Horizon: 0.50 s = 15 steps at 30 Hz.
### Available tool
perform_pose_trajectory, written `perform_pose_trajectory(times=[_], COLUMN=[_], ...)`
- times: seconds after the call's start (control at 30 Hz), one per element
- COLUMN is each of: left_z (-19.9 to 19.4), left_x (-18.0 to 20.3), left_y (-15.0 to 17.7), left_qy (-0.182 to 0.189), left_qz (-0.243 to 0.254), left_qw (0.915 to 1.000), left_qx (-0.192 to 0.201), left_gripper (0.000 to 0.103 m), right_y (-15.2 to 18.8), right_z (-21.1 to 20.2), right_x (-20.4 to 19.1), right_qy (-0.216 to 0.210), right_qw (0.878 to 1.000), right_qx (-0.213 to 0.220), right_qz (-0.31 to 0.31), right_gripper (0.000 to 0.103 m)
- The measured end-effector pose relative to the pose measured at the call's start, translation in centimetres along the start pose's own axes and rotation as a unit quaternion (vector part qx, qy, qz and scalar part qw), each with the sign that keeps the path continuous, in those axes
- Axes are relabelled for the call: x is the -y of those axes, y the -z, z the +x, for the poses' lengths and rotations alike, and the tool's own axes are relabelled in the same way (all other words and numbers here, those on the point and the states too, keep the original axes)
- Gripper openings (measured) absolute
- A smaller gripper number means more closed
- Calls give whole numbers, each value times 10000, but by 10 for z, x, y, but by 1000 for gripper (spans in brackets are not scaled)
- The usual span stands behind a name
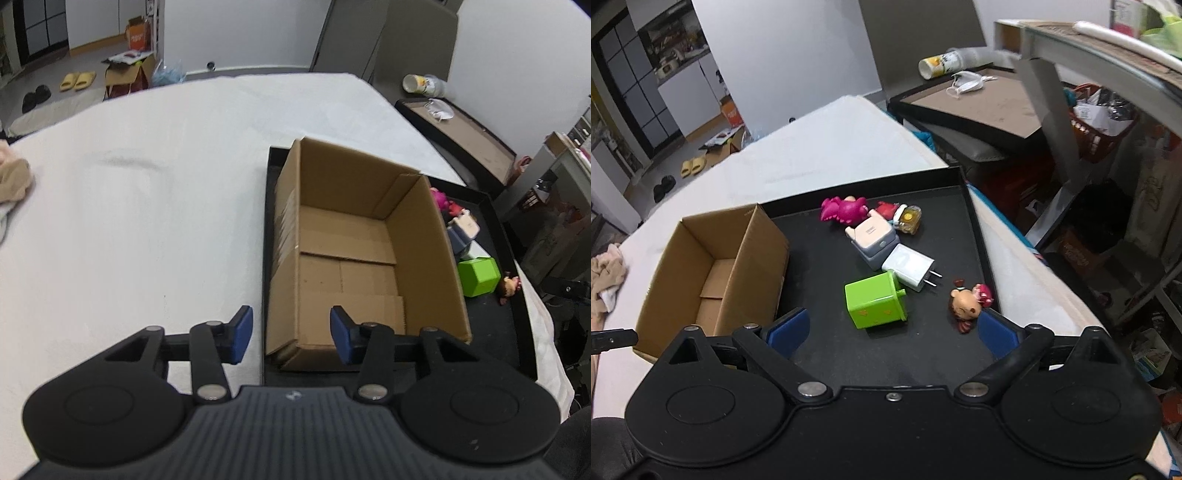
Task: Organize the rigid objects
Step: 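Move the left gripper onto the cardboard box wall and grip it, then grasp the lime-green cube with the right gripper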
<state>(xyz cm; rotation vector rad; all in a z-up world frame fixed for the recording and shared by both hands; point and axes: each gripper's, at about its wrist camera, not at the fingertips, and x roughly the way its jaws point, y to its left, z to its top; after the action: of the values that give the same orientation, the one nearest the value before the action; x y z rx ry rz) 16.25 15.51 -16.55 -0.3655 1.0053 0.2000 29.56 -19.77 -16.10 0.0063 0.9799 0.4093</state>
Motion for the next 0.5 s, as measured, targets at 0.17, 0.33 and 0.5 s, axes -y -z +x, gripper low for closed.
perform_pose_trajectory(times=[0.17, 0.33, 0.5], left_z=[15, 24, 27], left_x=[-7, -11, -15], left_y=[4, 8, 15], left_qy=[179, 227, 344], left_qz=[-95, -189, -292], left_qw=[9998, 9995, 9985], left_qx=[-30, 78, 315], left_gripper=[37, 20, 18], right_y=[-3, -4, -2], right_z=[22, 44, 62], right_x=[-14, -28, -38], right_qy=[-2, 135, 374], right_qw=[9996, 9988, 9964], right_qx=[-154, -121, -97], right_qz=[-228, -458, -750], right_gripper=[92, 92, 89])
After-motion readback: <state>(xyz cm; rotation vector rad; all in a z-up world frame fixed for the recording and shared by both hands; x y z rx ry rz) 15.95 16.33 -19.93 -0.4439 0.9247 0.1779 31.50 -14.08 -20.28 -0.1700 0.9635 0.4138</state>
